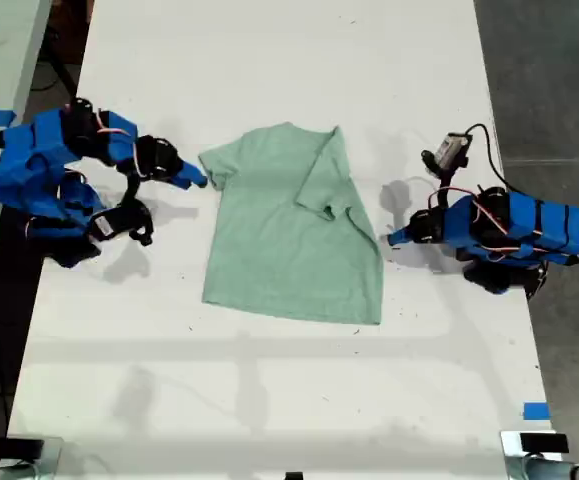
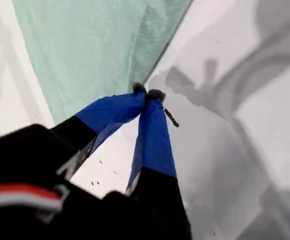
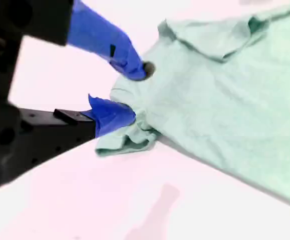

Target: Fold t shirt

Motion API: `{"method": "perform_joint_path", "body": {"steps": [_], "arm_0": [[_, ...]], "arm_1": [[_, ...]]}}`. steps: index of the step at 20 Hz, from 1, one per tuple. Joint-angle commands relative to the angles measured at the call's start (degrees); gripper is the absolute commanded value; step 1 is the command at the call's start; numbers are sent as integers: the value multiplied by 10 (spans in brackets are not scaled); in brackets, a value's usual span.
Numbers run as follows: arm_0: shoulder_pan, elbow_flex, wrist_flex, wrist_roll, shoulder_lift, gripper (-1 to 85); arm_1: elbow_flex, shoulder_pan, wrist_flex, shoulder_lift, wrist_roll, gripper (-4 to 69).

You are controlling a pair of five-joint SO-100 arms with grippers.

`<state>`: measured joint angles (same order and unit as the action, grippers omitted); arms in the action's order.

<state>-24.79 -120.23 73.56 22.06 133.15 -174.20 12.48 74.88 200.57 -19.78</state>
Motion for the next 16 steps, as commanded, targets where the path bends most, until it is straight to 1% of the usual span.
{"method": "perform_joint_path", "body": {"steps": [1,3,6,9,12,13,14,15,16], "arm_0": [[-133,185,12,166,-243,186],[-214,171,-30,213,-301,194],[-256,171,-52,226,-360,197],[-269,165,-77,230,-402,193],[-241,166,-89,216,-434,188],[-240,166,-92,215,-454,171],[-246,173,-91,213,-490,35],[-257,182,-83,207,-524,0],[-260,189,-74,206,-534,-1]], "arm_1": [[-26,-4,-15,5,4,9],[-26,-4,-15,5,4,9],[-26,-4,-15,5,4,9],[-26,-4,-15,5,4,9],[-26,-4,-15,5,4,9],[-26,-4,-15,5,4,9],[-26,-5,-15,5,4,9],[-26,-5,-15,5,4,9],[-26,-5,-15,5,4,9]]}}
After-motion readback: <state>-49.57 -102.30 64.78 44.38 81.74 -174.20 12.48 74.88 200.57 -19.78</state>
